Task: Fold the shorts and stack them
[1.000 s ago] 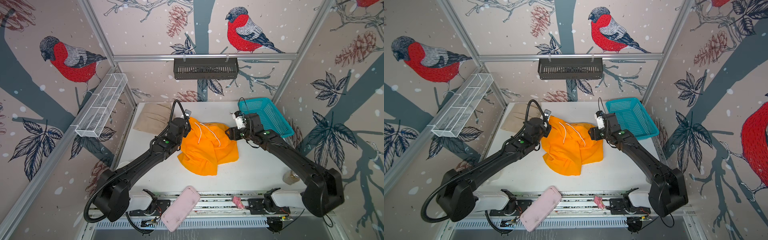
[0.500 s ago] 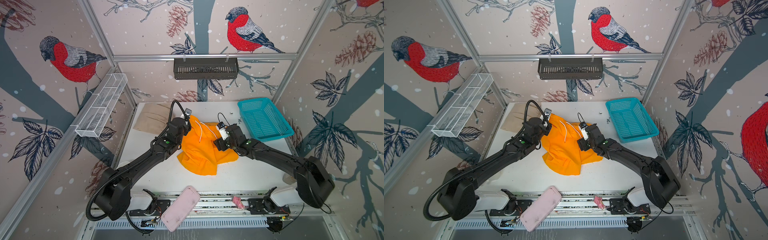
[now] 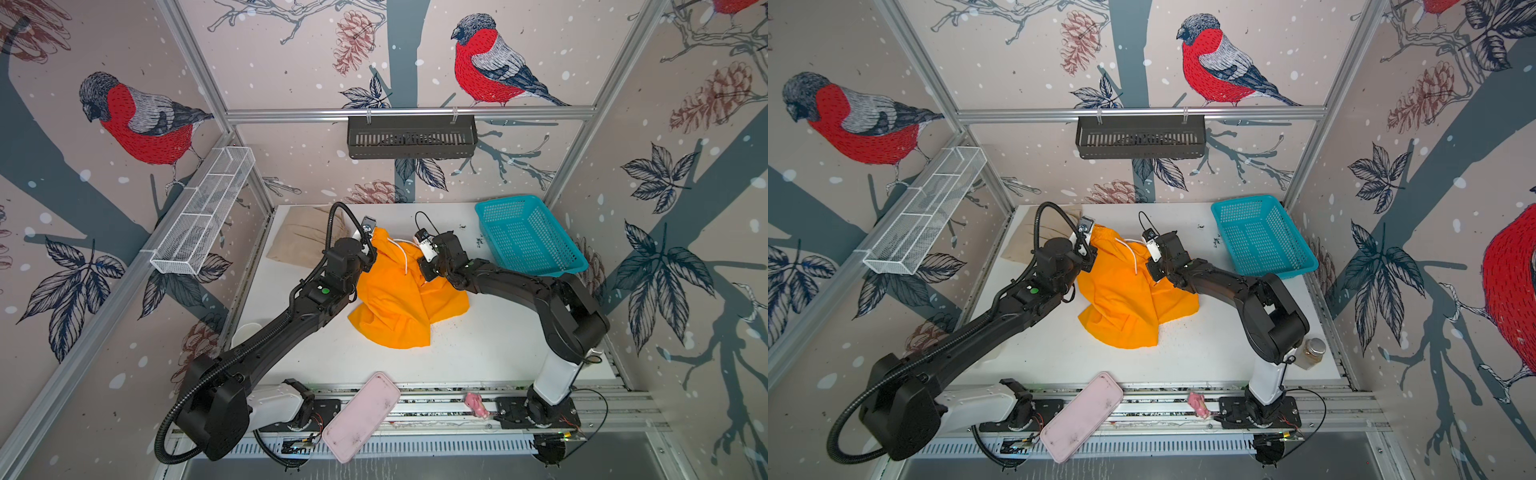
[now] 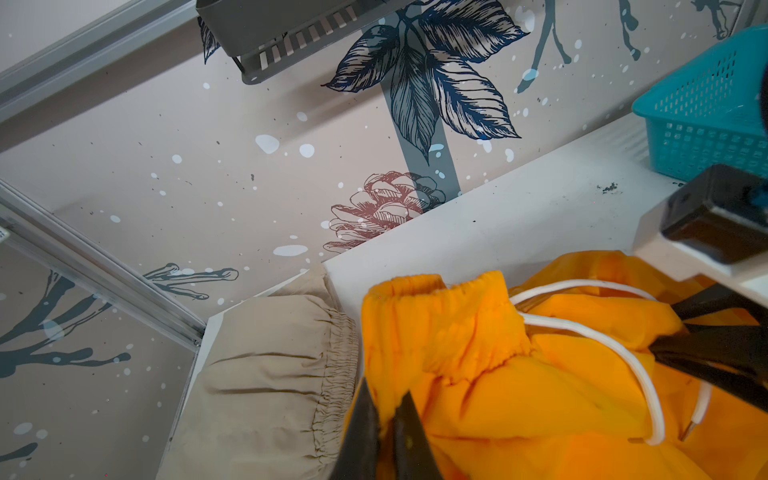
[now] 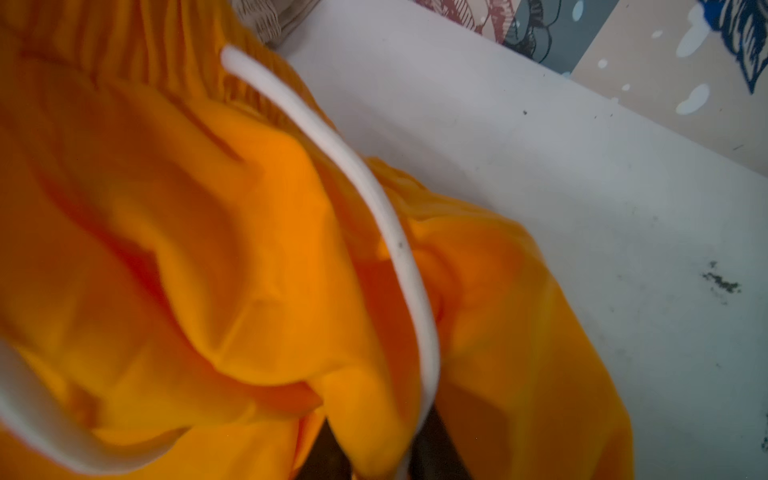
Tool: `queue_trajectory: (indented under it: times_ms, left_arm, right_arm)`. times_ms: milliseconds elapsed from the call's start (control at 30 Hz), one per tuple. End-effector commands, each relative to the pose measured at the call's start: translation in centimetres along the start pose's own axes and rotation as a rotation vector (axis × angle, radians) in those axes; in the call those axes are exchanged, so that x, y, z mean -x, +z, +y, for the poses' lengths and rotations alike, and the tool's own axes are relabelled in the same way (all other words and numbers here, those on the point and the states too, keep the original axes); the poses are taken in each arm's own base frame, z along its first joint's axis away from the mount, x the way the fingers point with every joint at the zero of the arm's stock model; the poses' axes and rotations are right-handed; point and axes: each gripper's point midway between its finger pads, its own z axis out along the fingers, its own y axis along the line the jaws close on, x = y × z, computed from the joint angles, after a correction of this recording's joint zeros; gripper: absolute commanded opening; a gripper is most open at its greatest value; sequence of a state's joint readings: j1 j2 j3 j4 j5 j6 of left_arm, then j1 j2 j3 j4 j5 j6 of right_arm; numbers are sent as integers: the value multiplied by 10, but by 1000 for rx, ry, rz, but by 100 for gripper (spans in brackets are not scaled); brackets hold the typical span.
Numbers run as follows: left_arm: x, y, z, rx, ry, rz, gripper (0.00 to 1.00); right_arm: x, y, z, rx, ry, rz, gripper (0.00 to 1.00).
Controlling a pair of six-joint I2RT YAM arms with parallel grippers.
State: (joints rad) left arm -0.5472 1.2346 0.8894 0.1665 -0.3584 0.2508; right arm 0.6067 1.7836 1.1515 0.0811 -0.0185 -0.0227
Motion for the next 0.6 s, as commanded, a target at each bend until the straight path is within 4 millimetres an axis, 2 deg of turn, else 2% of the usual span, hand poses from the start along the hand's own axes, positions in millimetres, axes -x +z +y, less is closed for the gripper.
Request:
queue_trajectory:
  times_ms: [0,100,167,233,267,300,333,367,400,433,500,567]
  left_arm:
    - [25,9,6,-26,-25,-73,0]
    - [57,30,17,-36,-34,-104,0]
    - [81,40,16,-58,-1,-126,0]
    - [104,45,11,-106,16,-153,0]
    - [109,45,9,-122,20,-163,0]
    - [112,43,7,-134,23,-175,0]
    - [110,42,5,-143,30,-180,0]
    - [103,41,2,-154,38,-177,0]
    - [93,40,-1,-155,45,-169,0]
    - [83,39,-2,-147,44,-162,0]
    - [56,37,-4,-127,28,-138,0]
    - [30,33,-8,-121,1,-116,0]
  right_arm:
    - [45,-24,-29,-66,43,-127,2]
    - [79,-69,-53,-140,99,-258,2]
    - [80,-94,-44,-157,94,-309,5]
    - [54,-104,-15,-109,87,-291,34]
    - [35,-103,0,-80,93,-259,37]
    - [10,-100,24,-31,88,-206,43]
    - [-13,-98,40,-2,93,-151,50]
    - [-36,-98,56,22,99,-97,61]
    - [-52,-100,64,24,107,-62,74]
    - [-62,-104,67,25,120,-46,79]
    - [-57,-118,64,30,145,-82,82]
    - [-38,-135,53,34,161,-157,86]
